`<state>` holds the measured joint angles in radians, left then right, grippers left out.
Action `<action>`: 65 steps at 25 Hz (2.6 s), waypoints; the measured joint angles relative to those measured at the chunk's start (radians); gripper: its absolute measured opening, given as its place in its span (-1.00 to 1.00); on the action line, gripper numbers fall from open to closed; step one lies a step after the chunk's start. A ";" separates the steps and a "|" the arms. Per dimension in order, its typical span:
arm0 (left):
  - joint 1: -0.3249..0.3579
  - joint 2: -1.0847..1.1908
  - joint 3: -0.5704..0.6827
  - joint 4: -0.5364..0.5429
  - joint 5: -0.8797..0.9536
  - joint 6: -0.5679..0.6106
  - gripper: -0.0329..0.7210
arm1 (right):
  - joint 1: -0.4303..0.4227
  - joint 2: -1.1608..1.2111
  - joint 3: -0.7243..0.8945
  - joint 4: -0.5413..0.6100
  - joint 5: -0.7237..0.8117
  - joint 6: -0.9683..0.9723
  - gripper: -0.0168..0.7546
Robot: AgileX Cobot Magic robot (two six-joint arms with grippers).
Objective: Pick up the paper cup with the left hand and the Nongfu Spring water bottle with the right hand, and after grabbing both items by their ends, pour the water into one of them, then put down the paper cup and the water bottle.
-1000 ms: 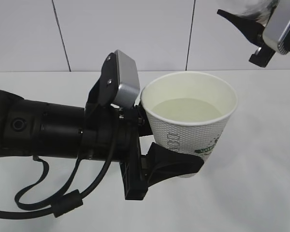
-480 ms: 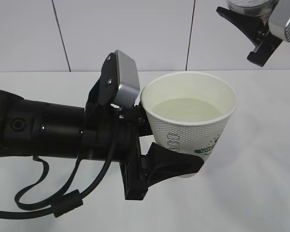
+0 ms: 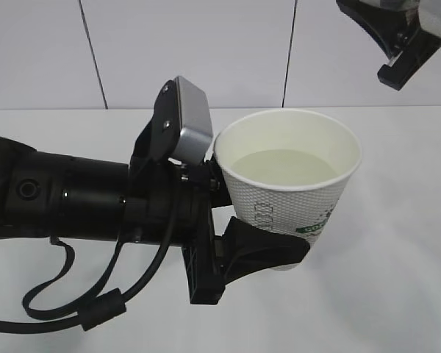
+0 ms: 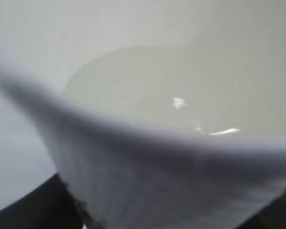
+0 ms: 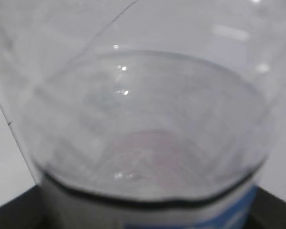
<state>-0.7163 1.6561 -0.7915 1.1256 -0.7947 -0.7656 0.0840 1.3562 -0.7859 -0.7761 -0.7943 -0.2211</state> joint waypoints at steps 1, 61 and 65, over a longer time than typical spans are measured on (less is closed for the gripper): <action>0.000 0.000 0.000 0.000 0.000 0.000 0.44 | 0.000 0.000 0.000 0.010 0.000 0.010 0.32; 0.000 0.000 0.000 -0.004 0.017 0.000 0.43 | 0.000 0.037 0.301 0.684 0.073 0.103 0.32; 0.000 0.000 0.000 -0.004 0.017 0.000 0.43 | 0.000 0.037 0.301 0.697 0.073 0.107 0.32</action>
<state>-0.7163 1.6561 -0.7915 1.1214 -0.7778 -0.7656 0.0840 1.3936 -0.4854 -0.0787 -0.7213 -0.1141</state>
